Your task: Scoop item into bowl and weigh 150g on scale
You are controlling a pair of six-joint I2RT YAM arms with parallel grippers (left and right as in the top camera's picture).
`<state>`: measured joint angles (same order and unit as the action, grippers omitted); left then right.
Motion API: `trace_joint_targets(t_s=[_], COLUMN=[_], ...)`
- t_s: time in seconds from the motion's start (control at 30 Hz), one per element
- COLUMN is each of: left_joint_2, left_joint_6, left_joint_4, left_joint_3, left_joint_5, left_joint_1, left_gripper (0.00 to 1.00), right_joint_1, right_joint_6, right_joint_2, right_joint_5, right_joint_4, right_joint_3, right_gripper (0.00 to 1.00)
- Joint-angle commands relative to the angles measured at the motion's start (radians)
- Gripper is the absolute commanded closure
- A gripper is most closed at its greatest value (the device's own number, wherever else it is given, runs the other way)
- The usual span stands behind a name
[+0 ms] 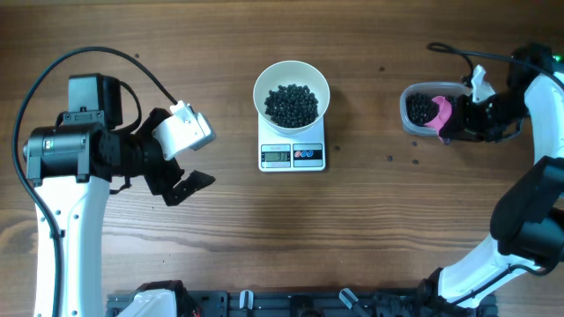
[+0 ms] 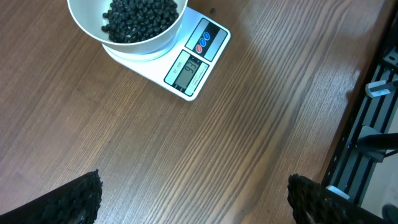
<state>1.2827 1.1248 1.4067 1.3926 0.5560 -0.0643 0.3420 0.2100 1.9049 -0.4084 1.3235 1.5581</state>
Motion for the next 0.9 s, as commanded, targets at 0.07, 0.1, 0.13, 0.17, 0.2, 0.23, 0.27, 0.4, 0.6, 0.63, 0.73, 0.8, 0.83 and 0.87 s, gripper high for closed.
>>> trace_joint_targets(t_s=[0.07, 0.1, 0.13, 0.17, 0.2, 0.23, 0.27, 0.4, 0.6, 0.63, 0.73, 0.8, 0.83, 0.87], left_joint_2=[-0.010, -0.010, -0.010, -0.010, -0.010, -0.010, -0.010, -0.010, -0.010, -0.010, -0.010, -0.010, -0.010, -0.010], left_joint_6=[0.020, 0.020, 0.020, 0.020, 0.020, 0.020, 0.020, 0.020, 0.020, 0.020, 0.020, 0.020, 0.020, 0.020], left_joint_4=[0.000, 0.000, 0.000, 0.000, 0.000, 0.000, 0.000, 0.000, 0.000, 0.000, 0.000, 0.000, 0.000, 0.000], left_joint_3=[0.019, 0.019, 0.019, 0.019, 0.019, 0.019, 0.019, 0.019, 0.019, 0.019, 0.019, 0.019, 0.019, 0.019], left_joint_5=[0.022, 0.022, 0.022, 0.022, 0.022, 0.022, 0.022, 0.022, 0.022, 0.022, 0.022, 0.022, 0.022, 0.022], left_joint_1=[-0.004, -0.004, -0.004, -0.004, -0.004, -0.004, -0.004, -0.004, -0.004, -0.004, -0.004, -0.004, -0.004, -0.004], left_gripper=[0.00, 0.00, 0.00, 0.00, 0.00, 0.00, 0.00, 0.00, 0.00, 0.00, 0.00, 0.00, 0.00, 0.00], right_joint_1=[-0.001, -0.001, -0.001, -0.001, -0.001, -0.001, 0.000, 0.002, 0.049, 0.061, 0.094, 0.108, 0.111, 0.111], right_joint_6=[-0.001, -0.002, -0.004, -0.005, -0.012, -0.024, -0.030, -0.039, -0.053, -0.053, -0.054, -0.053, -0.052, -0.052], right_joint_2=[0.003, 0.003, 0.003, 0.003, 0.003, 0.003, 0.003, 0.002, 0.002, 0.002, 0.002, -0.002, -0.006, -0.012], right_joint_5=[-0.084, -0.084, -0.084, -0.085, -0.085, -0.088, -0.092, -0.091, -0.156, -0.166, -0.179, -0.178, -0.179, -0.178], right_joint_4=[-0.025, -0.039, -0.053, -0.061, -0.077, -0.086, -0.094, -0.093, -0.095, -0.092, -0.077, -0.065, -0.062, -0.062], right_joint_3=[-0.044, -0.060, -0.081, -0.095, -0.117, -0.130, -0.141, -0.139, -0.139, -0.139, -0.139, -0.139, -0.139, -0.139], right_gripper=[0.96, 0.96, 0.96, 0.96, 0.96, 0.96, 0.96, 0.96, 0.95, 0.95, 0.95, 0.95, 0.96, 0.96])
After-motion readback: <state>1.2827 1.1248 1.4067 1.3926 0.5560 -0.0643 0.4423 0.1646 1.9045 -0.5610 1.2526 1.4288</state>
